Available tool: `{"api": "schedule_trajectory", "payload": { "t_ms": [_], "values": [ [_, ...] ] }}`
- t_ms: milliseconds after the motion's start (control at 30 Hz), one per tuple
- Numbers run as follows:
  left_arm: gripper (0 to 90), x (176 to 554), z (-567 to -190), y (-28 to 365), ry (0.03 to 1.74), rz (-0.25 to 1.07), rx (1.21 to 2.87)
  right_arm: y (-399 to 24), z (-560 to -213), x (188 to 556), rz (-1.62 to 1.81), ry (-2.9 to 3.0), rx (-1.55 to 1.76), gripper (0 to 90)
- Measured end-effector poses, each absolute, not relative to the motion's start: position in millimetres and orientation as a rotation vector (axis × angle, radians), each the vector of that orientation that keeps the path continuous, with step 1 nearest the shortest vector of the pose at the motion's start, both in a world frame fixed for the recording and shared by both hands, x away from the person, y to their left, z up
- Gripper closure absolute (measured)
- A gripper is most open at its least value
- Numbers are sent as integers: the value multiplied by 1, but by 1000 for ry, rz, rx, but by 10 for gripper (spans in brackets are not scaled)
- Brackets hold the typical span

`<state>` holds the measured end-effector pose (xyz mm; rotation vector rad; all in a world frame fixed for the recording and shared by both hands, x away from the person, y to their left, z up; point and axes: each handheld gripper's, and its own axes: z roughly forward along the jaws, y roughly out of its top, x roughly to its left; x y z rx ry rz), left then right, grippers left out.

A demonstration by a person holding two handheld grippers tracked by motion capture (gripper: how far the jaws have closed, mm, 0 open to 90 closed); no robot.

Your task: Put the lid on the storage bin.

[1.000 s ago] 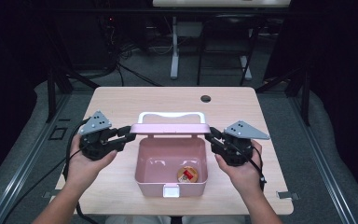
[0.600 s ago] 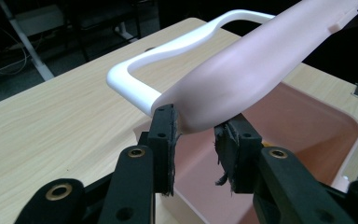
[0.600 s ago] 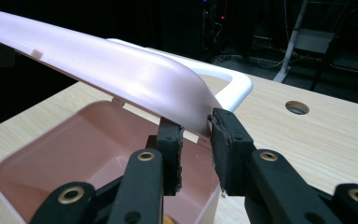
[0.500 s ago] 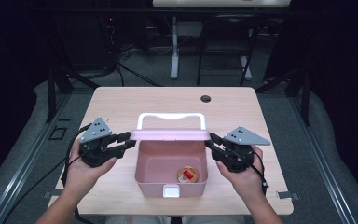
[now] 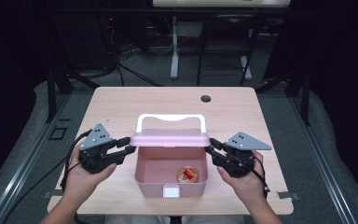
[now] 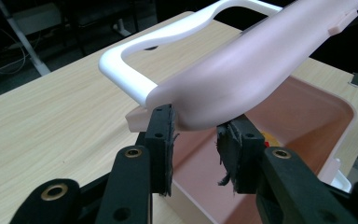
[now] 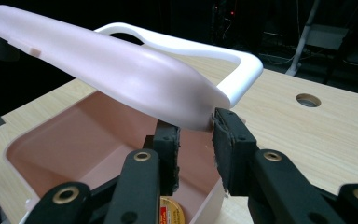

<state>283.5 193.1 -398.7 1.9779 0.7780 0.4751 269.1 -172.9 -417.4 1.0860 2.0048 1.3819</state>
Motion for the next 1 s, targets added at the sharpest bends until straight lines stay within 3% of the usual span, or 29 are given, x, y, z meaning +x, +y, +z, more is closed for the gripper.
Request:
{"api": "schedule_trajectory", "payload": {
  "t_ms": [1000],
  "values": [
    [657,259,-431,195,769,465,1992,-179,-445,249,1367,2070,1027,707]
  ]
}}
